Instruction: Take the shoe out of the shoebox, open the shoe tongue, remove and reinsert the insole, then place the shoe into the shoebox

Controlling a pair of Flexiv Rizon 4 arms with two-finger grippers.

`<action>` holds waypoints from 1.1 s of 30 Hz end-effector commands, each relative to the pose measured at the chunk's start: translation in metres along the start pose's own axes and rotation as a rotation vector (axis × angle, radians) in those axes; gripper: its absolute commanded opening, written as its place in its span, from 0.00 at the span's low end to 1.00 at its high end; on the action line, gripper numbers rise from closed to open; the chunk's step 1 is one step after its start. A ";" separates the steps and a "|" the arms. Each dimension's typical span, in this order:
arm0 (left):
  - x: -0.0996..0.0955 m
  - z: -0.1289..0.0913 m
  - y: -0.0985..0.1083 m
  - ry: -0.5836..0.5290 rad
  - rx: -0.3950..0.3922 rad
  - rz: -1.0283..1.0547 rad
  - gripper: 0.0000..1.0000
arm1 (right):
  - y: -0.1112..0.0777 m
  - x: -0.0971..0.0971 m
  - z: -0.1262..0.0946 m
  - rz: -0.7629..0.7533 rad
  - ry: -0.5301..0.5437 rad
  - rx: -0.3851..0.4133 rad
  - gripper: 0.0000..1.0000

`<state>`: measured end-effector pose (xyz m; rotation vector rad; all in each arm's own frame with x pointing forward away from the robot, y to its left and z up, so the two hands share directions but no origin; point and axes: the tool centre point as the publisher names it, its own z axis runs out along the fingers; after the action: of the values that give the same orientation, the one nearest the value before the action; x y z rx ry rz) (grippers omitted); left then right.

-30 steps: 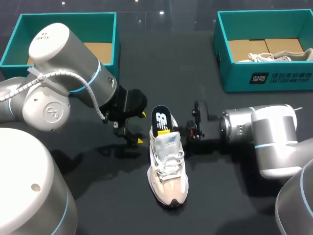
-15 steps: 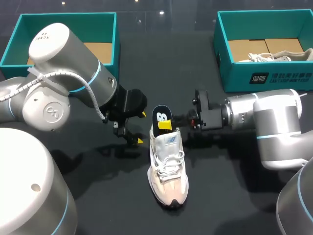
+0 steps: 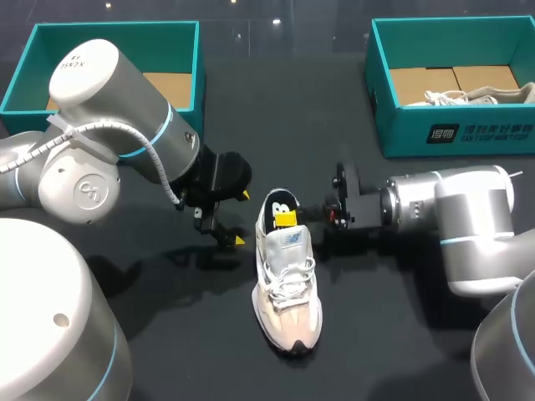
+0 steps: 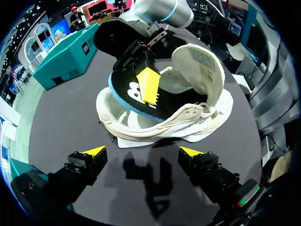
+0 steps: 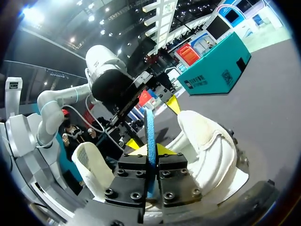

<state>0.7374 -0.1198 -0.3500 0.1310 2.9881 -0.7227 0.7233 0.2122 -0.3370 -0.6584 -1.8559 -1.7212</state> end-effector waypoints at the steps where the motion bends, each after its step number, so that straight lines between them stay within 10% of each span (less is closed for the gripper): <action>1: 0.001 0.000 0.001 -0.002 0.000 0.001 1.00 | -0.015 0.002 0.006 0.018 -0.006 -0.011 0.00; 8: 0.001 0.000 0.001 -0.002 0.000 0.001 1.00 | -0.014 0.007 0.007 0.010 -0.013 -0.004 0.00; 14: 0.001 0.000 0.001 -0.002 0.000 0.001 1.00 | 0.000 0.010 0.008 -0.027 -0.028 0.027 0.45; 28: 0.001 0.000 0.001 -0.002 0.000 0.001 1.00 | 0.025 0.008 0.005 -0.083 -0.054 0.063 0.35; 33: 0.001 0.000 0.001 -0.002 0.000 0.001 1.00 | 0.028 0.002 0.003 -0.082 -0.051 0.061 0.00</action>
<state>0.7374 -0.1198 -0.3500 0.1310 2.9881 -0.7227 0.7368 0.2183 -0.3138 -0.6226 -1.9891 -1.7174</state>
